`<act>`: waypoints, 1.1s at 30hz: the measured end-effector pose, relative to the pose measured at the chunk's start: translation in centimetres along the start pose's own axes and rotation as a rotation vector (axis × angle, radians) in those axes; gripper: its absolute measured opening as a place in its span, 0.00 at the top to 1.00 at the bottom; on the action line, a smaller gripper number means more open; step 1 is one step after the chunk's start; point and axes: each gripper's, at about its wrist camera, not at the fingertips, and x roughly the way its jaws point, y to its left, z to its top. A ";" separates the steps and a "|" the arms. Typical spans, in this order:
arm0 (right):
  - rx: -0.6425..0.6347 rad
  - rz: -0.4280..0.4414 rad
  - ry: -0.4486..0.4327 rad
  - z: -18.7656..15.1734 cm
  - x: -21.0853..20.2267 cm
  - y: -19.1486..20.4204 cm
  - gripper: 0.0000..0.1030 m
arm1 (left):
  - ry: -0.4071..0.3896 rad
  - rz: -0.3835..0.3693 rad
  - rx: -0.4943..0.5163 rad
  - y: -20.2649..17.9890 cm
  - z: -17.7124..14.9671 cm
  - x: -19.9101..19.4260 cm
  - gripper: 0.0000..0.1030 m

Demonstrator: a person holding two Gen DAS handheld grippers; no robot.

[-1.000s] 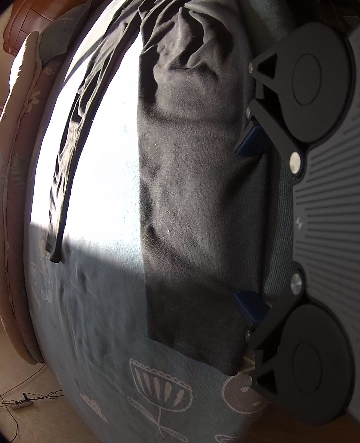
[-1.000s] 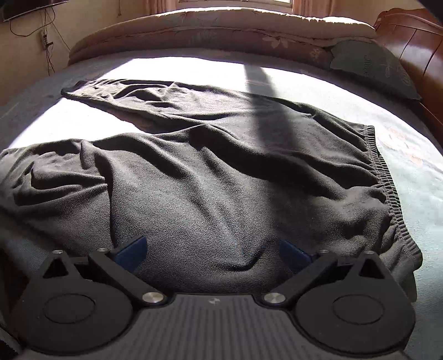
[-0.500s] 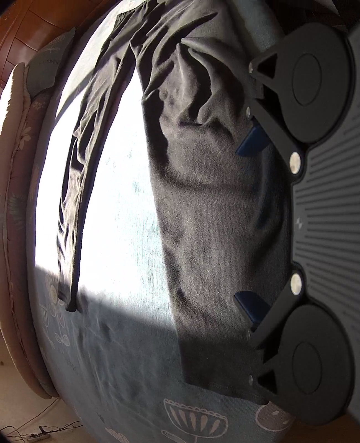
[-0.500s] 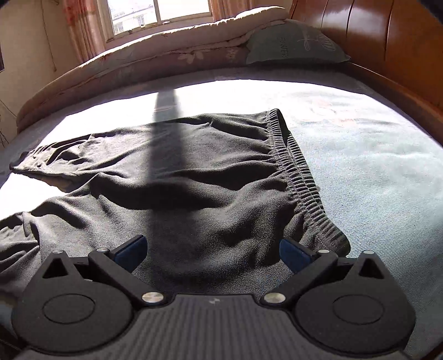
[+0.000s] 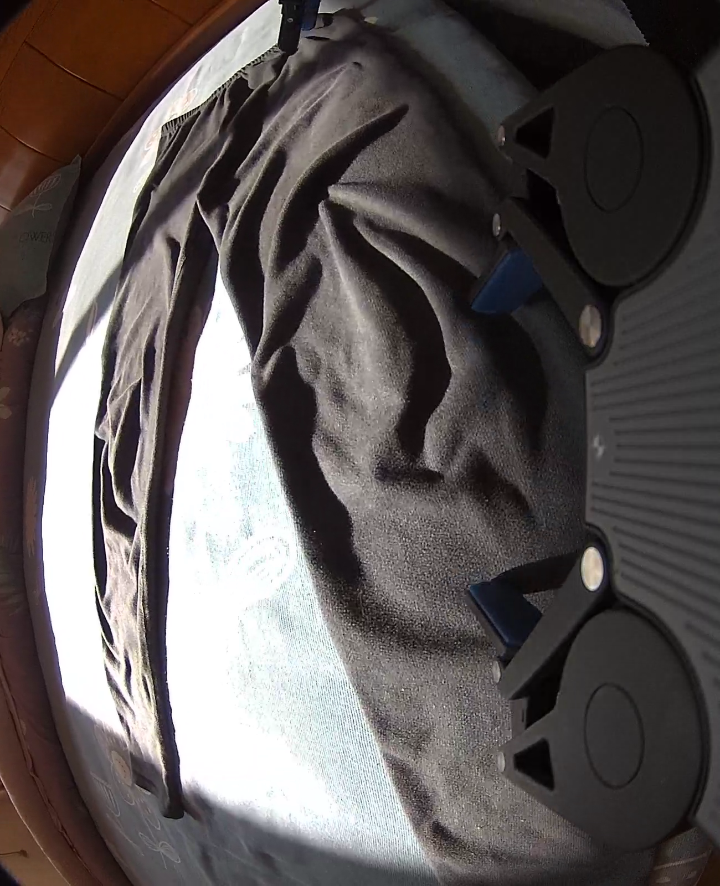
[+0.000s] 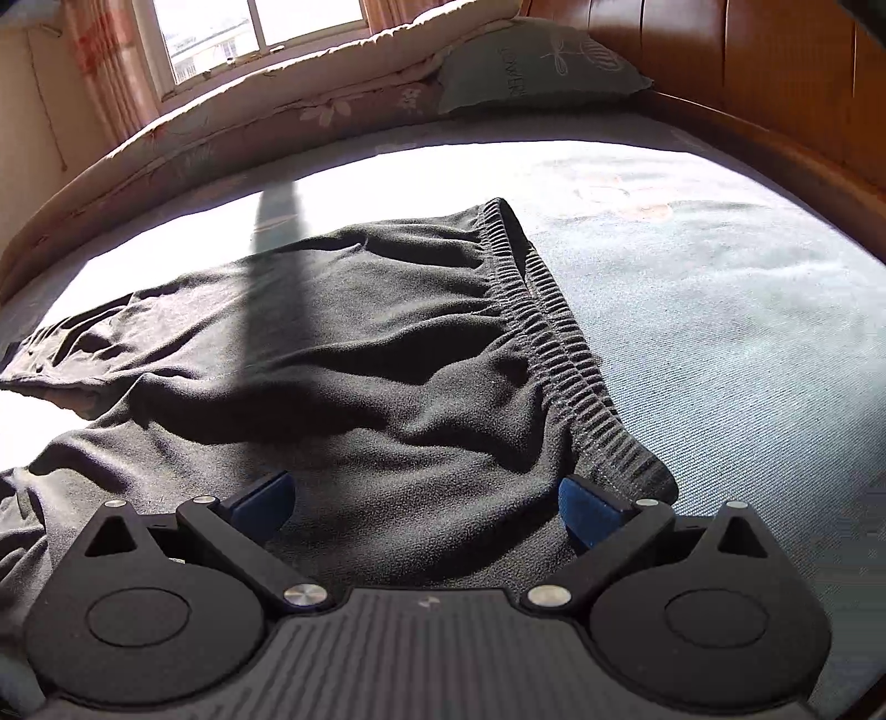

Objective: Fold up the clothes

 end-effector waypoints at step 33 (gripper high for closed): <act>-0.167 -0.038 0.064 -3.3 2.1 5.6 0.00 | -0.125 0.178 -0.228 14.7 -1.4 -5.1 0.01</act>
